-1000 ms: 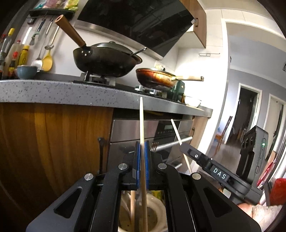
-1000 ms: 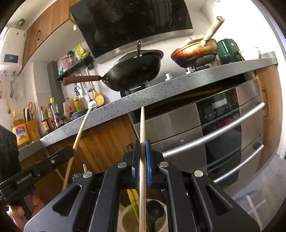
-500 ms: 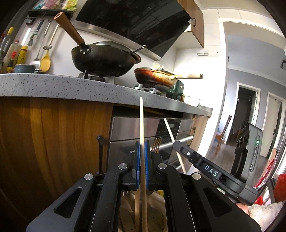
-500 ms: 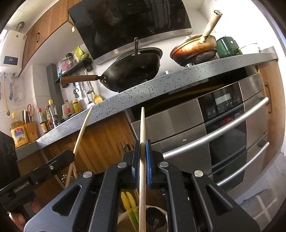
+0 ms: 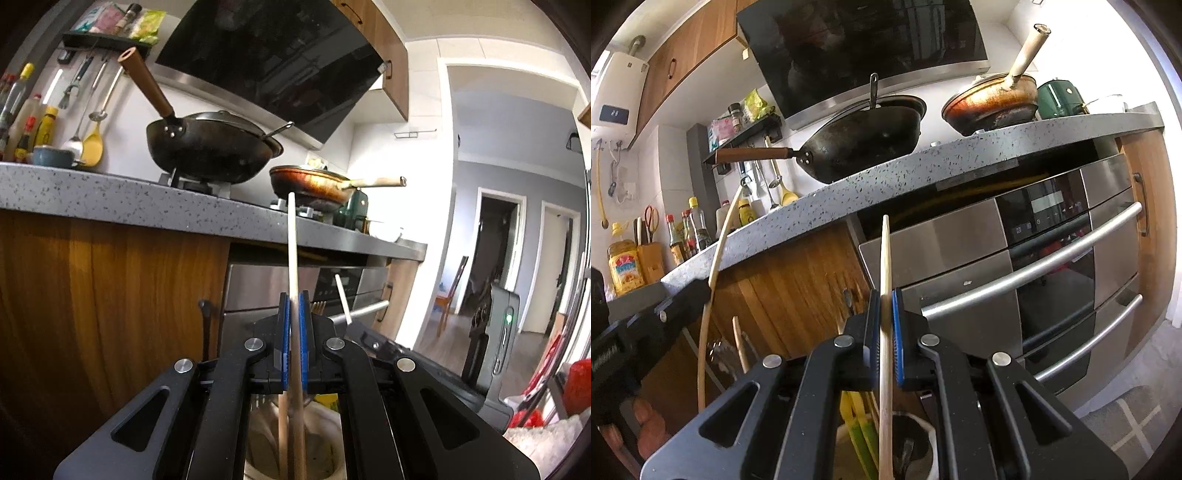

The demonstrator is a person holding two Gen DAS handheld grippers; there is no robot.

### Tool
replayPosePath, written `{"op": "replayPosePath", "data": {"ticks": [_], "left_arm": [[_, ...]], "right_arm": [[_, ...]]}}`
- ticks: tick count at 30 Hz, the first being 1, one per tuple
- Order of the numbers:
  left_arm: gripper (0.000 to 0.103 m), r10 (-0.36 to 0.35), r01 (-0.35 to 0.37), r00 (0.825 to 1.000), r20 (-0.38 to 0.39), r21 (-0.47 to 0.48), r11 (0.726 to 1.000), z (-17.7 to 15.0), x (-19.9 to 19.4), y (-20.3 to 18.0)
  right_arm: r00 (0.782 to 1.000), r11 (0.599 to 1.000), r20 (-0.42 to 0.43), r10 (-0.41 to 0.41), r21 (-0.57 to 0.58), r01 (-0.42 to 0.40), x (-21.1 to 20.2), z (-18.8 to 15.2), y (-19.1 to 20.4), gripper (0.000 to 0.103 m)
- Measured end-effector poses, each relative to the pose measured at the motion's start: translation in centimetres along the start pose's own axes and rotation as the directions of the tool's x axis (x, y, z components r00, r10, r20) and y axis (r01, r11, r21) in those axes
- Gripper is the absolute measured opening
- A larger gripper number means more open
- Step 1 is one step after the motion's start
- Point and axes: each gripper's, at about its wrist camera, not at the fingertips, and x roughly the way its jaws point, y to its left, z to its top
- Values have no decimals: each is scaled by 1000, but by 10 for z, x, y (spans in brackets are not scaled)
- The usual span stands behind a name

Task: Organize utensils
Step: 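Lower both chopsticks into the pots and open both tools to release them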

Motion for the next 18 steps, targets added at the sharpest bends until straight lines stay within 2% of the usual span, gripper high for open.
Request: {"op": "replayPosePath", "data": {"ticks": [7, 12, 16, 18], "left_arm": [[5, -20, 20, 1000, 7, -49, 999, 3, 3, 6], [5, -24, 24, 999, -25, 4, 1000, -2, 0, -4], [5, -7, 11, 997, -73, 63, 998, -12, -9, -11], [5, 9, 1, 993, -120, 81, 997, -18, -13, -13]], "right_arm": [[999, 1000, -30, 15, -14, -16, -18, -7, 2, 6], [996, 999, -81, 26, -33, -29, -34, -15, 3, 6], [990, 998, -136, 35, -52, -42, -42, -20, 6, 6], [989, 997, -147, 34, -61, -43, -47, -23, 8, 6]]}}
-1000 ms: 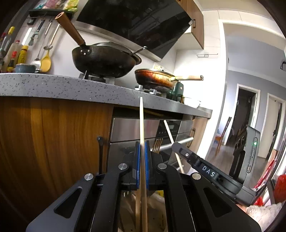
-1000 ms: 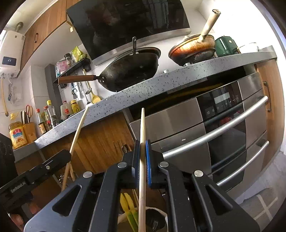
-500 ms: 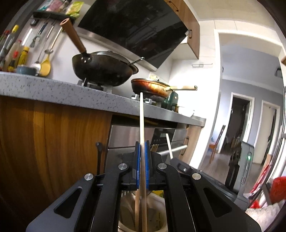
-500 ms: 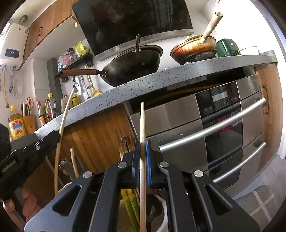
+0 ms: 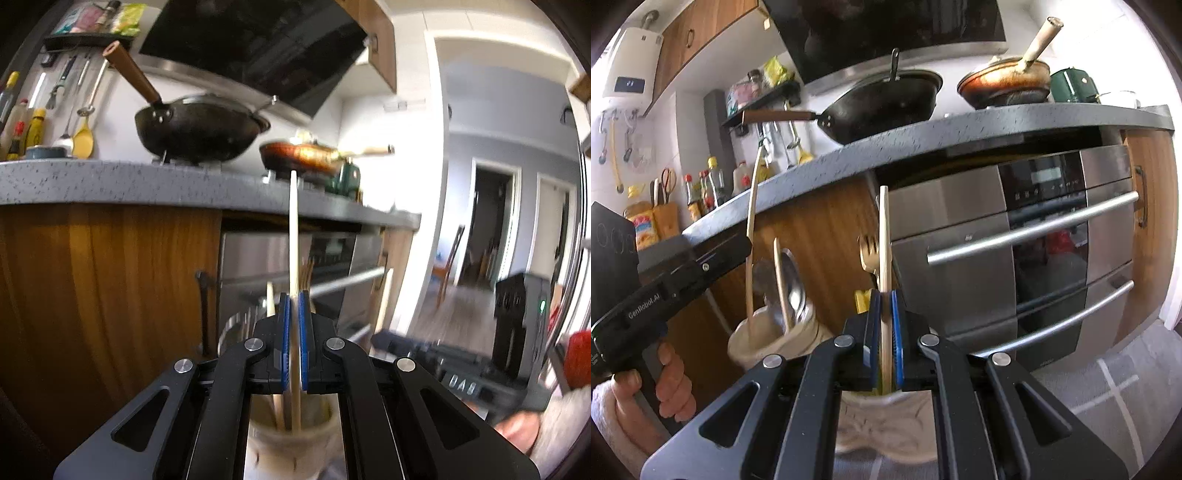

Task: Organize utensils
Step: 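Lower both chopsticks into the pots and open both tools to release them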

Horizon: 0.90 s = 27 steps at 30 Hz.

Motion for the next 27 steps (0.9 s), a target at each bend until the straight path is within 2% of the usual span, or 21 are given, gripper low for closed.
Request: {"op": "replayPosePath", "data": {"ticks": [7, 10, 21, 22, 23, 25, 26, 27], "left_arm": [[5, 45, -46, 989, -139, 0, 999, -15, -4, -4], [5, 62, -61, 983, -175, 13, 998, -21, -4, -8], [6, 96, -92, 971, -217, 24, 995, -23, 0, -12], [14, 97, -94, 971, -220, 23, 995, -22, 0, -12], [19, 105, -103, 970, -219, 19, 995, -21, -1, -13], [20, 104, -103, 971, -215, 16, 995, -20, -6, -14], [21, 106, -106, 971, -216, 15, 994, -19, -9, -15], [22, 111, -111, 970, -215, 14, 994, -18, -11, -15]], "right_arm": [[1000, 999, -14, -10, -43, 9, -9, -3, 10, 6], [999, 999, -28, -24, -50, 22, -8, -4, 13, 6], [995, 998, -82, -52, -34, 49, 0, 0, 15, 7], [995, 998, -88, -55, -36, 52, 0, 0, 16, 8], [994, 998, -92, -55, -35, 52, -1, 0, 16, 14], [994, 998, -98, -54, -32, 51, -2, 1, 18, 27], [994, 998, -100, -54, -33, 51, -4, 1, 19, 32], [993, 998, -101, -57, -37, 54, -7, 2, 21, 32]]}}
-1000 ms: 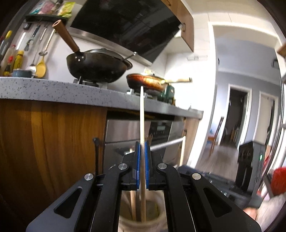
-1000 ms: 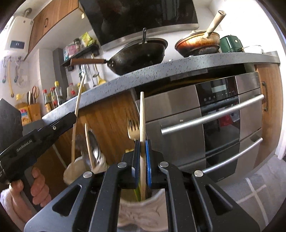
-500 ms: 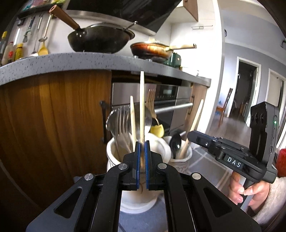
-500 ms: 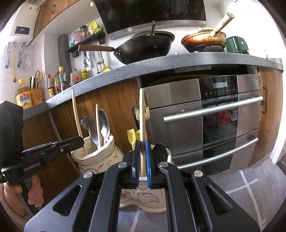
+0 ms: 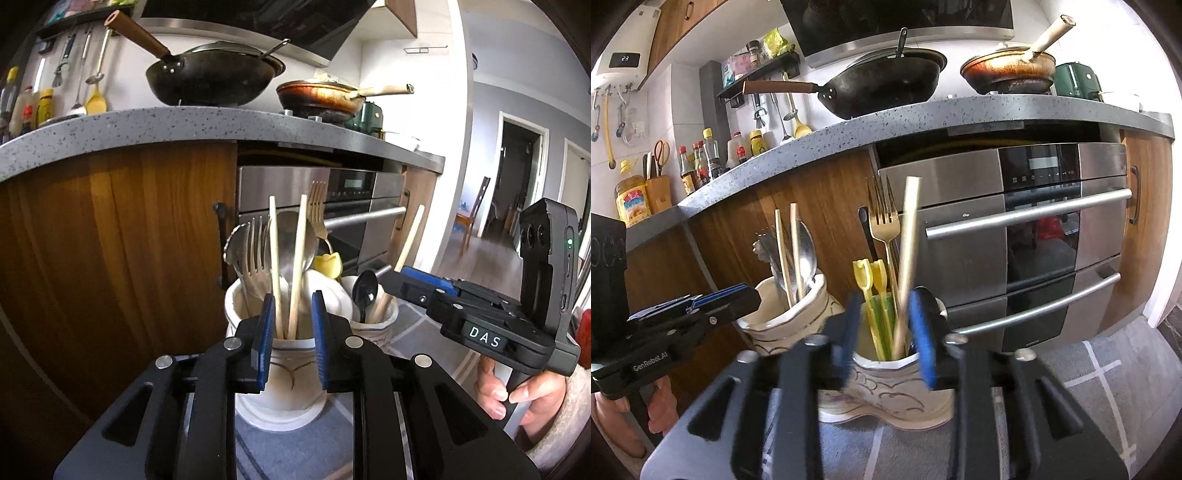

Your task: Organize utensils

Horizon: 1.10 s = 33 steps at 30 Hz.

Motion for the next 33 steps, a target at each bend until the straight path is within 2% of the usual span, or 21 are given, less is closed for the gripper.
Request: {"op": "replayPosePath", "data": {"ticks": [2, 3, 9, 14, 17, 21, 23, 26, 28, 33], "left_arm": [[23, 3, -3, 1000, 5, -9, 1000, 1, -8, 0], [24, 5, -5, 1000, 6, -13, 1000, 1, -11, 0], [43, 18, -17, 1000, 15, -33, 999, -2, -39, -5], [68, 41, -40, 999, 22, -40, 998, -9, -67, -12], [78, 49, -48, 998, 26, -60, 997, -15, -82, -17], [83, 79, -79, 997, 8, -65, 995, -20, -92, -25], [90, 109, -109, 994, 2, -67, 992, -21, -96, -30], [94, 172, -171, 985, 16, -45, 984, -23, -105, -41], [95, 215, -214, 976, 31, -20, 977, -24, -107, -48], [96, 259, -260, 966, 23, 6, 966, -31, -114, -55]], "right_arm": [[1000, 1000, -1, -6, -3, 6, -6, 0, 2, 35], [1000, 1000, -1, -8, -2, 8, -10, 1, 3, 40], [1000, 1000, -5, -28, -7, 28, -40, -4, 9, 52], [998, 998, -22, -52, -34, 51, -66, -12, 17, 67], [998, 996, -31, -60, -62, 58, -81, -19, 25, 74], [996, 993, -40, -77, -96, 73, -99, -28, 37, 84], [996, 992, -33, -84, -102, 80, -108, -30, 42, 91], [995, 990, -22, -99, -107, 96, -121, -33, 47, 97], [993, 988, -12, -115, -108, 113, -129, -34, 48, 97], [989, 984, 4, -151, -100, 151, -142, -34, 48, 97]]}}
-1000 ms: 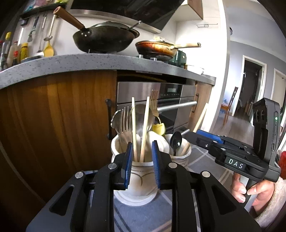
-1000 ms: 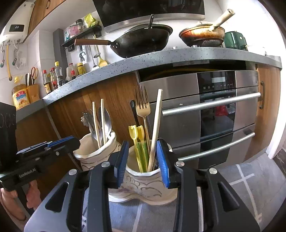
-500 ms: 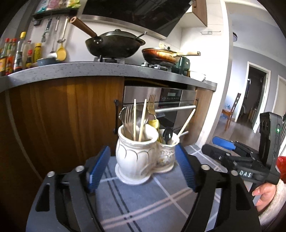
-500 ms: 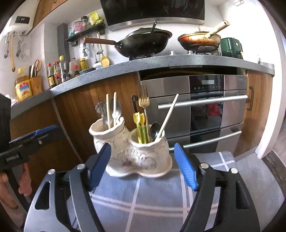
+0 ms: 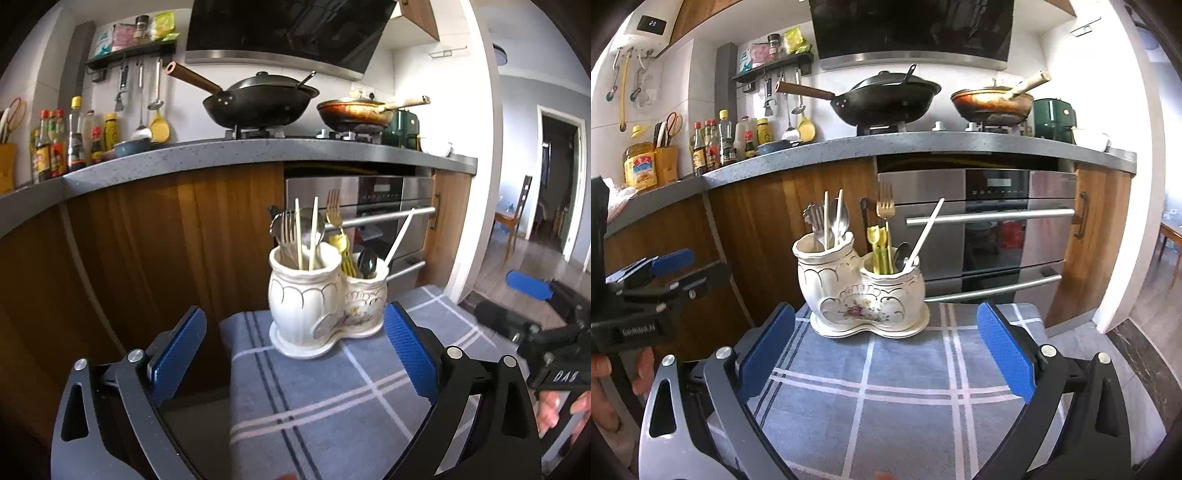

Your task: Organize utensils

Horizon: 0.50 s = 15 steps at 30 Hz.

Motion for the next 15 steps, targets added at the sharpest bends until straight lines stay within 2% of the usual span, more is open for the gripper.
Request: {"op": "replayPosePath", "data": {"ticks": [3, 15], "left_arm": [[96, 32, -32, 999, 2, 29, 999, -5, -4, -5], [96, 19, -19, 1000, -10, 4, 1000, -11, -13, -7]], "right_arm": [[1000, 1000, -1, -15, 11, 15, -4, -1, -1, 97], [1000, 999, -7, -18, 28, 18, -10, -3, -4, 97]]}}
